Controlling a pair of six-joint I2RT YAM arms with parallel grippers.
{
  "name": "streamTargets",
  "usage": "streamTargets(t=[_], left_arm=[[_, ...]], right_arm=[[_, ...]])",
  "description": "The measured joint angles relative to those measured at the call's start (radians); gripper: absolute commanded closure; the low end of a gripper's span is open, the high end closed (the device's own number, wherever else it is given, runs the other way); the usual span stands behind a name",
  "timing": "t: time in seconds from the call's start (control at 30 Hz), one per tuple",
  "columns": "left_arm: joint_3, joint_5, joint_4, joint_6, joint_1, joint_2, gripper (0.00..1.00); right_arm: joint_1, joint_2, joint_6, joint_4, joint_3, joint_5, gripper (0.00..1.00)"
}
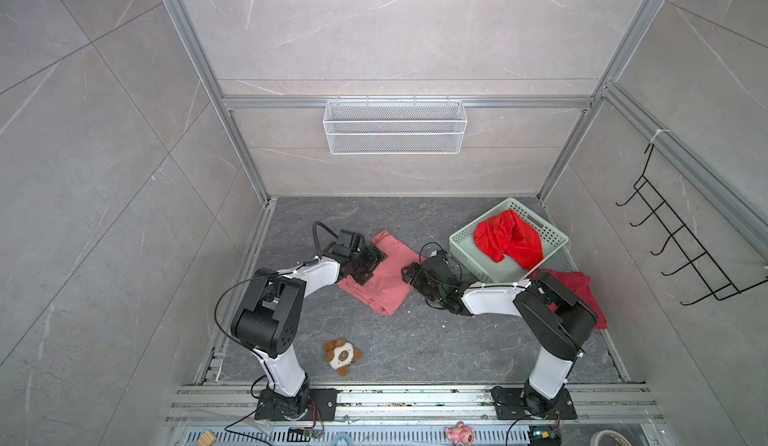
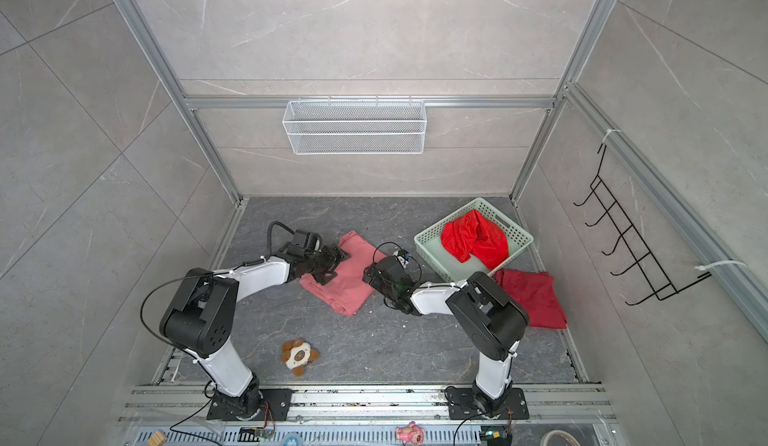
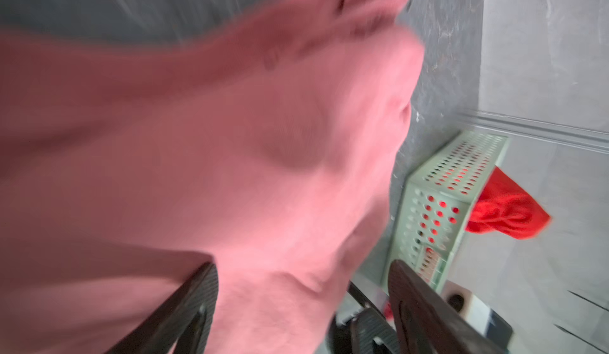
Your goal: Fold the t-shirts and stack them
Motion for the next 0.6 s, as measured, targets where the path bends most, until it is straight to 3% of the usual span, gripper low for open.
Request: streamTargets(t=[0.27, 0.43, 0.6], left_arm=[[0.096, -0.177, -0.259, 0.271, 0.017, 0.007, 0.19], [0.074, -0.192, -0.266, 0.308, 0.018, 0.058, 0.21], [0.041, -0.175, -0.201, 0.304, 0.02, 0.054, 0.22]], right_arm=[[0.043, -0.027, 0.082, -0.049, -0.012, -0.004, 0.1], [0.126, -0.024, 0.186, -0.01, -0.026, -0.004, 0.11], [0.163, 0.018, 0.289, 0.14, -0.053, 0.004, 0.12]])
